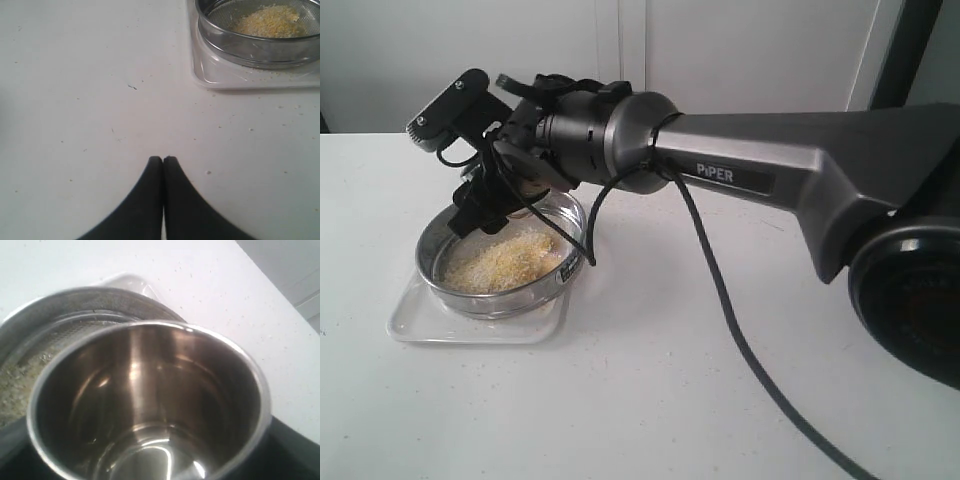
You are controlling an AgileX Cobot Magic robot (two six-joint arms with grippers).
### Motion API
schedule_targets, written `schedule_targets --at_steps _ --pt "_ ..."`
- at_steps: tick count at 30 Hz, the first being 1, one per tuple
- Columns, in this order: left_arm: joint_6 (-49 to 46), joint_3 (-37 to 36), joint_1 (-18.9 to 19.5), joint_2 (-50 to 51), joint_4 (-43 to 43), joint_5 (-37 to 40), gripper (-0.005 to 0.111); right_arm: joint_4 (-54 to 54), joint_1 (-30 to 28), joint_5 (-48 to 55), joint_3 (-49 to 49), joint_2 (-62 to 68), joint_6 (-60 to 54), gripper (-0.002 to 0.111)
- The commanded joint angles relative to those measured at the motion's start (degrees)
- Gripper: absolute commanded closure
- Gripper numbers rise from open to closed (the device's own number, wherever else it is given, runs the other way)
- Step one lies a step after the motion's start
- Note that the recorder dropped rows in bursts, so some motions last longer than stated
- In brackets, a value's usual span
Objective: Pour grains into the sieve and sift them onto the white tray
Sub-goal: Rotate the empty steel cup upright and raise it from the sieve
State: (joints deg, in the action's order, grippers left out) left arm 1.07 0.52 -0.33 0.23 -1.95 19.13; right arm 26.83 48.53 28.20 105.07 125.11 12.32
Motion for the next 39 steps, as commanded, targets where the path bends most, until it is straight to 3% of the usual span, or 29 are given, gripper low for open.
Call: schedule_targets --at_steps 1,11,27,39 --pt "0.2 -0.5 -0.4 -0.2 -0.1 0.4 0.107 -6.7 -1.6 -3.9 -0.1 -1.0 -2.3 0.108" --pt "0.2 -0.5 -0.4 -0.2 -0.1 0.4 0.107 -21.3 -3.6 -14.0 -4.7 -1.2 -5.0 0.108" --pt "0.2 -0.5 -0.4 -0.2 -0.1 0.4 0.107 -51.6 -5.2 -14.5 -6.5 -1.9 -38.7 0.108" --pt "0.2 -0.5 -0.4 -0.2 -0.1 0.4 0.107 -51.8 -5.8 -11.1 -7.3 -6.1 -41.0 0.108"
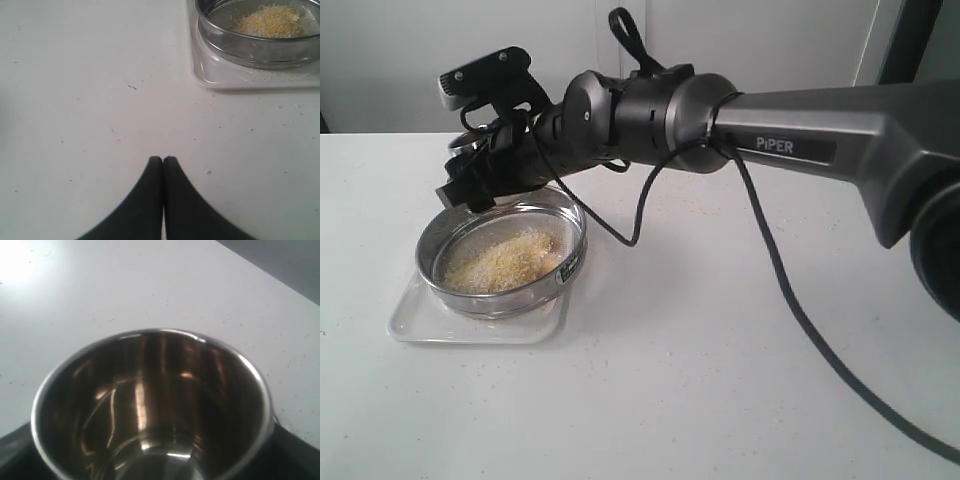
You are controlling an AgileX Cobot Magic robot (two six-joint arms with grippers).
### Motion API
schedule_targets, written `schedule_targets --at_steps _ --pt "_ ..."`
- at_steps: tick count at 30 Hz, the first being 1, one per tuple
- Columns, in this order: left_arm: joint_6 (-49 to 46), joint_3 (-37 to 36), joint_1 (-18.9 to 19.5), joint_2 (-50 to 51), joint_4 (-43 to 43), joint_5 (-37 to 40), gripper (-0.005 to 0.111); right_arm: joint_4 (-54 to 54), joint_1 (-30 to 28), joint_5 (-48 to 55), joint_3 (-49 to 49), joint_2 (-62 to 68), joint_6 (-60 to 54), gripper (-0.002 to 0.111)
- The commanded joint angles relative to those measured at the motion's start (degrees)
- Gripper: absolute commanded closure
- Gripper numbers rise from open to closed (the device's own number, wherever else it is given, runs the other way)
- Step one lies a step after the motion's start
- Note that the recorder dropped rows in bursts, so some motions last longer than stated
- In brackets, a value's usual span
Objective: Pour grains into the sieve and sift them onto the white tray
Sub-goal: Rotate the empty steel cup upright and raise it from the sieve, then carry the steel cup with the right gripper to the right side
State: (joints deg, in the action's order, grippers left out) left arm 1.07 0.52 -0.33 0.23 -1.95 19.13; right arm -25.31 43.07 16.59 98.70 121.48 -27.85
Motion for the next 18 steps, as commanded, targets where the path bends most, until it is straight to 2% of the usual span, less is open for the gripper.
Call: schedule_targets --at_steps 1,9,18 --pt "0.2 -0.5 -0.4 -0.2 -0.1 0.4 0.107 0.3 -0.5 0.1 -1.7 -3.0 -0.8 0.108" --pt "0.2 -0.5 -0.4 -0.2 -0.1 0.4 0.107 -0.4 -3.3 -5.6 -11.4 -8.4 -0.4 0.108" --pt "0.2 -0.5 -0.4 -0.2 -0.1 0.4 0.107 -0.4 -4.9 -18.5 -23.3 -14.4 -0.4 0.108"
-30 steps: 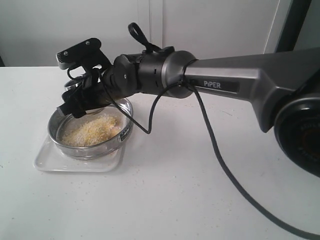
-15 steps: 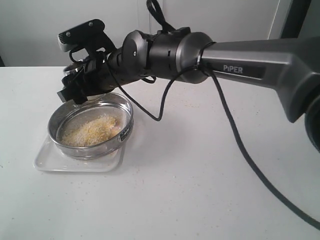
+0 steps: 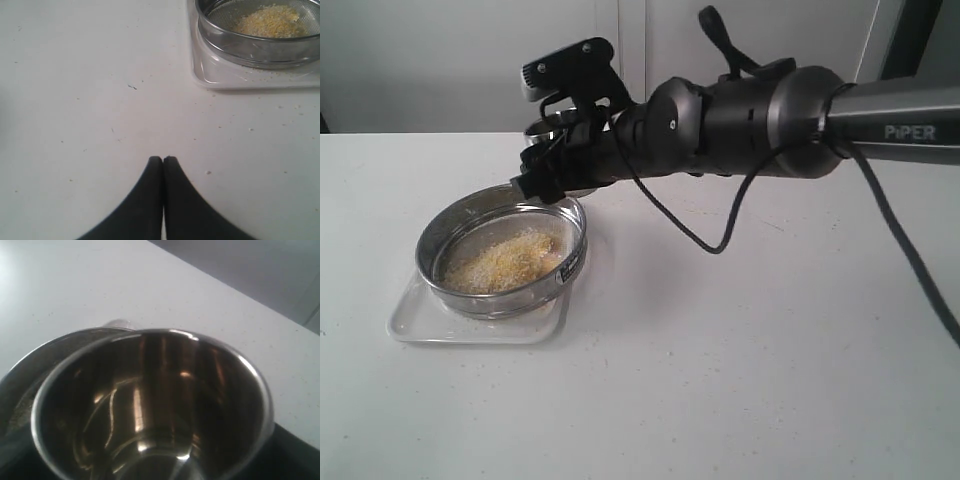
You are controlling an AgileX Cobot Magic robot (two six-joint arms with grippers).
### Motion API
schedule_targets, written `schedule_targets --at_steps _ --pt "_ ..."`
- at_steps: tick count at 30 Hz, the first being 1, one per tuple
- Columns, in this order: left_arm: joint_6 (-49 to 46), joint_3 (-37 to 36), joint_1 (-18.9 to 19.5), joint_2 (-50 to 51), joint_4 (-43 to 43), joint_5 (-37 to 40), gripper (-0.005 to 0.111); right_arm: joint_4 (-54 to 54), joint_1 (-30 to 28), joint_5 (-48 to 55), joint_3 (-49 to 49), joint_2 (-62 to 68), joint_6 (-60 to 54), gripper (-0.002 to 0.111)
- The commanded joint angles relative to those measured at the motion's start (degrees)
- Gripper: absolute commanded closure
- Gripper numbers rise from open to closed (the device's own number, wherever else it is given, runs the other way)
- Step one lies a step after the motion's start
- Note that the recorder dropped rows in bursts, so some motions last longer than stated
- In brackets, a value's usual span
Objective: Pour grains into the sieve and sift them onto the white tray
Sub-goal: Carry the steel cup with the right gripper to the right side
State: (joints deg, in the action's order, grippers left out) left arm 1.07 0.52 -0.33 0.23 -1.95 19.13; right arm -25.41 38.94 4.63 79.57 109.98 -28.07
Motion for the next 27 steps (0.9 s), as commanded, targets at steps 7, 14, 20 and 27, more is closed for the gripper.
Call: schedule_targets --at_steps 7,14,20,27 --pt "0.2 -0.5 -0.4 -0.2 -0.1 0.4 0.107 0.0 -0.8 -28.5 -19.4 -6.6 0.5 0.108" --pt "0.2 -0.5 -0.4 -0.2 -0.1 0.4 0.107 4.4 -1.3 -46.6 -29.5 -6.1 11.9 0.108" --pt "0.2 -0.5 -0.4 -0.2 -0.1 0.4 0.107 24.2 -6.5 -49.3 -30.3 -3.6 33.8 0.108" --pt "0.2 -0.5 -0.4 -0.2 -0.1 0.4 0.107 25.4 -10.0 -49.5 -30.3 -3.5 34.5 0.108"
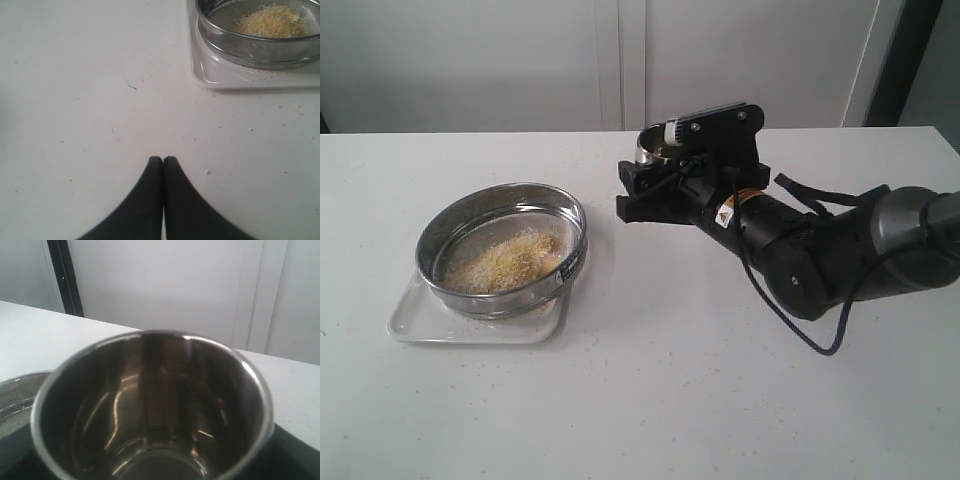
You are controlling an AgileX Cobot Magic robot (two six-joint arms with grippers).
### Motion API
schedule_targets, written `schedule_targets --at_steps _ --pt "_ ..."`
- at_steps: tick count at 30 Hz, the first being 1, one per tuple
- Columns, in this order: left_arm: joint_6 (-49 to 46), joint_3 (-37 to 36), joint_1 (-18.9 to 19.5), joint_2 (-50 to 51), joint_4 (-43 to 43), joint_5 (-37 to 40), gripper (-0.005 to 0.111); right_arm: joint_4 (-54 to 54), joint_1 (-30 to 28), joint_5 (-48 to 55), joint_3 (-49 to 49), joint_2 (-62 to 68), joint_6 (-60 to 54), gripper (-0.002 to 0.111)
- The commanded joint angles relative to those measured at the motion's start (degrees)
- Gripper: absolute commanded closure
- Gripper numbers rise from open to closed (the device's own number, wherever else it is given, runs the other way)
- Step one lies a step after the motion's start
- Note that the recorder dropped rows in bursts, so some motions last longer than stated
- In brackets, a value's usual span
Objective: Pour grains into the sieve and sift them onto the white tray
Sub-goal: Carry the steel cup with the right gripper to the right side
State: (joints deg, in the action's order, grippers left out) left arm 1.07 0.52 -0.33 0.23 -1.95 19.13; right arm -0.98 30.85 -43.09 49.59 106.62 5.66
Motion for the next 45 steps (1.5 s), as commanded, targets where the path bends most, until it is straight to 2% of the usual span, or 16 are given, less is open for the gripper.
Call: schedule_targets --at_steps 1,8,23,33,38,45 --pt "0.2 -0.5 -0.4 -0.2 -0.1 0.4 0.107 1.0 -2.3 -1.8 -0.4 -0.1 0.6 0.108" --pt "0.2 -0.5 -0.4 -0.2 -0.1 0.4 0.107 1.0 -5.3 -2.9 -0.4 1.6 0.2 0.108" --pt "0.2 -0.5 -0.4 -0.2 -0.1 0.4 0.107 1.0 -10.8 -15.3 0.9 13.4 0.2 0.108" --pt "0.2 -0.5 -0.4 -0.2 -0.1 0.4 0.107 -0.5 -10.9 -15.3 7.7 20.3 -7.3 0.108" --pt "0.2 -0.5 -0.4 -0.2 -0.1 0.4 0.107 -5.0 -10.9 -15.1 10.9 23.1 -8.3 0.108" --pt "0.2 -0.5 -0.4 -0.2 -0.1 0.4 0.107 -5.0 -10.9 -14.4 14.4 26.1 -8.3 0.108"
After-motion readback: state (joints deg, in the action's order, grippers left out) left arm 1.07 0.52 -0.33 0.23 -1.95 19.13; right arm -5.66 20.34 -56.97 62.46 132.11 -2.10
